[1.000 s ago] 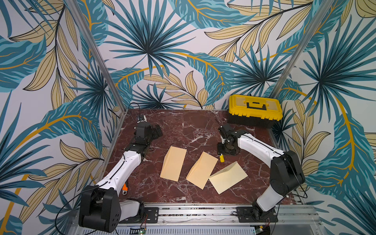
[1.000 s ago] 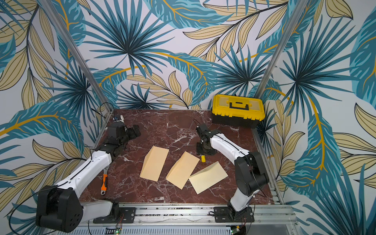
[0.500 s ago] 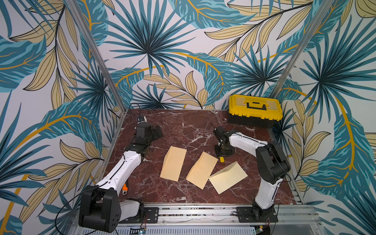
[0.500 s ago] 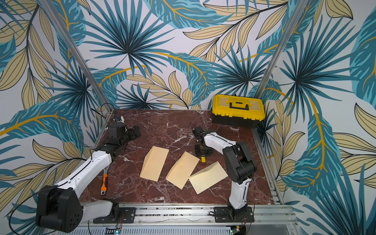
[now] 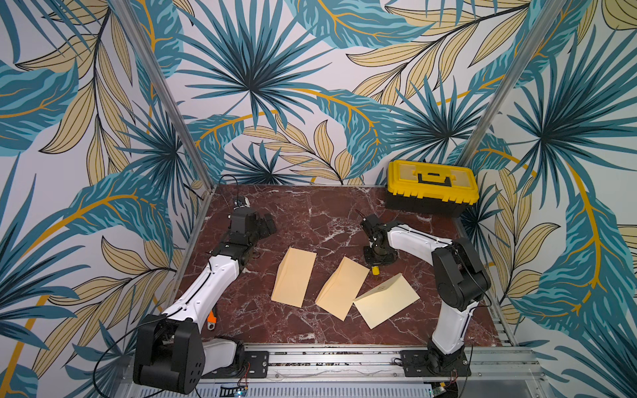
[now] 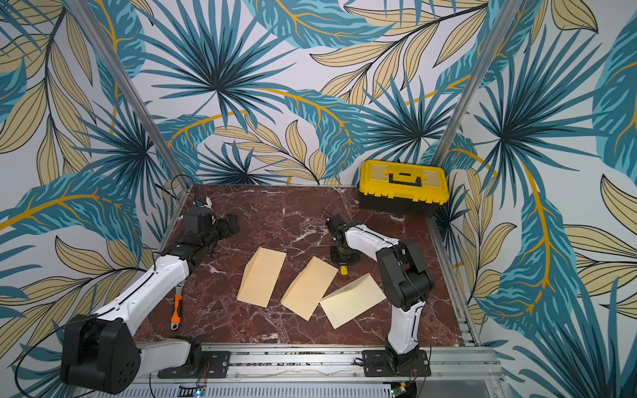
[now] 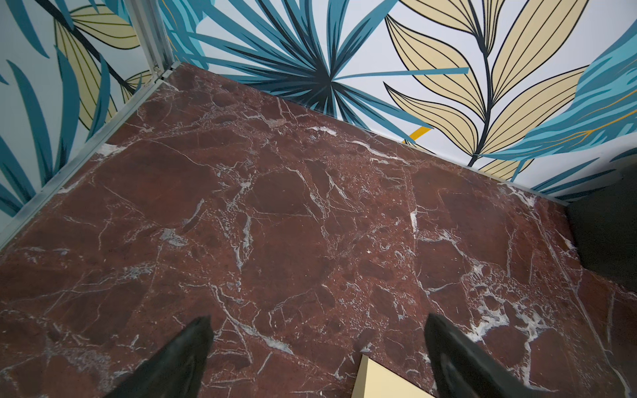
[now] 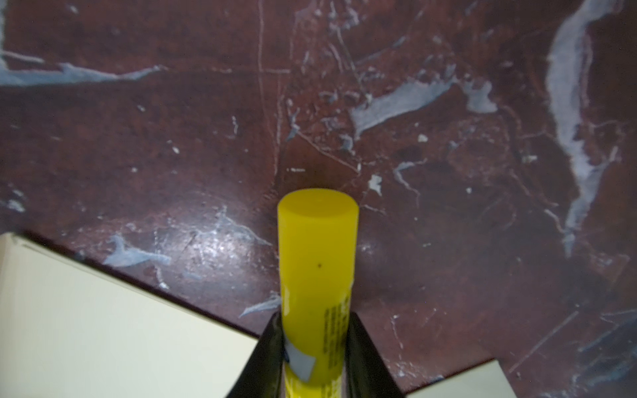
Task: Seal the envelope with a glue stick
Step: Pick up the glue stick from the center of the board.
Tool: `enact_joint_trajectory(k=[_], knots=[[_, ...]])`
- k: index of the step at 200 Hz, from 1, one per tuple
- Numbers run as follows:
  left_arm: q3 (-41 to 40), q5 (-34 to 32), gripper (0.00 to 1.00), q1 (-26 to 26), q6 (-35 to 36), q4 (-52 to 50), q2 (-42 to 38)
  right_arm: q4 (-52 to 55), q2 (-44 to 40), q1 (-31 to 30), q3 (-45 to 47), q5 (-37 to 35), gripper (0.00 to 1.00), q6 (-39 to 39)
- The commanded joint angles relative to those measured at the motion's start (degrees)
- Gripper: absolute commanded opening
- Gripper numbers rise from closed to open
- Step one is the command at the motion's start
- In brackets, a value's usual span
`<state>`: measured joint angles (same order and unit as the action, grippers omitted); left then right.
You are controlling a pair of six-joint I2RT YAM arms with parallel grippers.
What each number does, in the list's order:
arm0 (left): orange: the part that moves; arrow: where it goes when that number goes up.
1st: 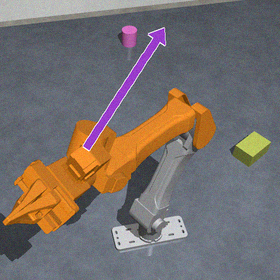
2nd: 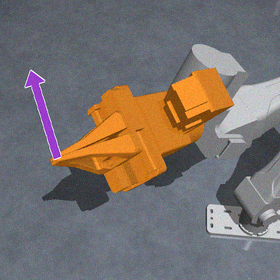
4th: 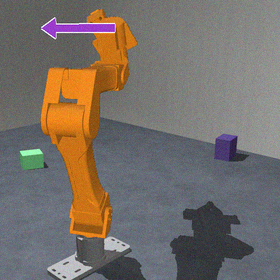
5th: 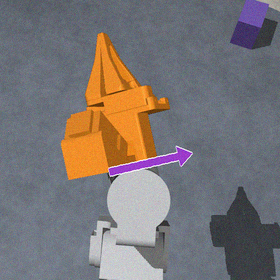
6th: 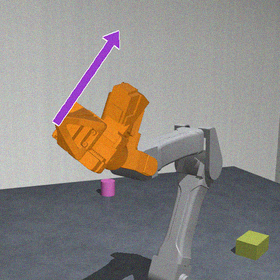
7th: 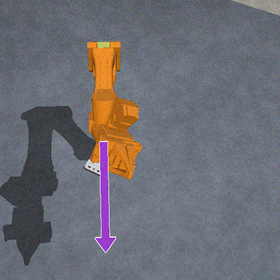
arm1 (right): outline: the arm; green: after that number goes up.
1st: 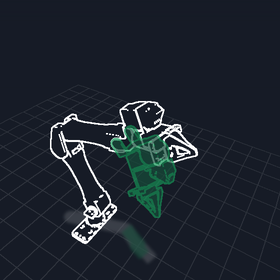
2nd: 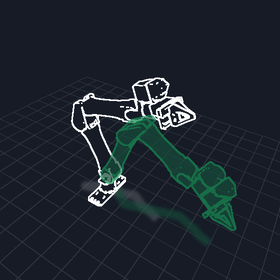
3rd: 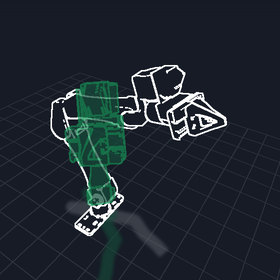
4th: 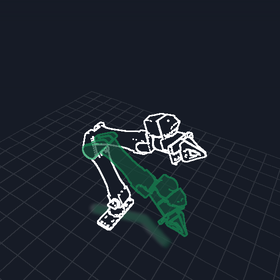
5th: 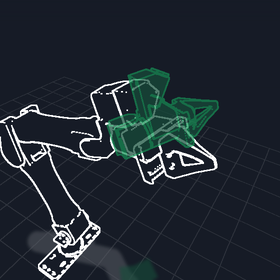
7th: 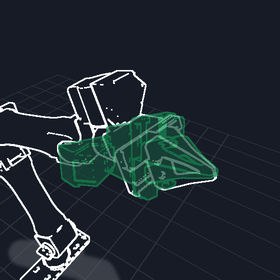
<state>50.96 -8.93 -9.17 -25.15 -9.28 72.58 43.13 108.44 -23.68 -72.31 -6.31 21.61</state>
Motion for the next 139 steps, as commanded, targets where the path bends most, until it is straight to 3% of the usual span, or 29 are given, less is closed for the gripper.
enact_joint_trajectory(k=[1, 55, 98, 139], knots=[[2.3, 0.97, 1.0, -0.14, -0.43, -0.77, -1.38, -0.16, 0.44, -0.25, 1.39, -0.96, 0.31, -0.5], [2.83, 1.88, 1.0, -0.11, -0.52, -1.08, -1.84, -0.51, 1.26, -0.28, 1.69, -1.43, 0.33, -0.58], [3.41, 3.26, 1.0, -0.07, -0.65, -0.93, -2.61, 0.02, -1.74, -0.31, 1.38, -2.09, 0.26, -0.86], [7.9, 13.94, 1.0, -0.36, 0.65, -0.59, -1.32, -3.06, -11.54, -0.31, 0.41, 3.91, 0.23, -1.69]])
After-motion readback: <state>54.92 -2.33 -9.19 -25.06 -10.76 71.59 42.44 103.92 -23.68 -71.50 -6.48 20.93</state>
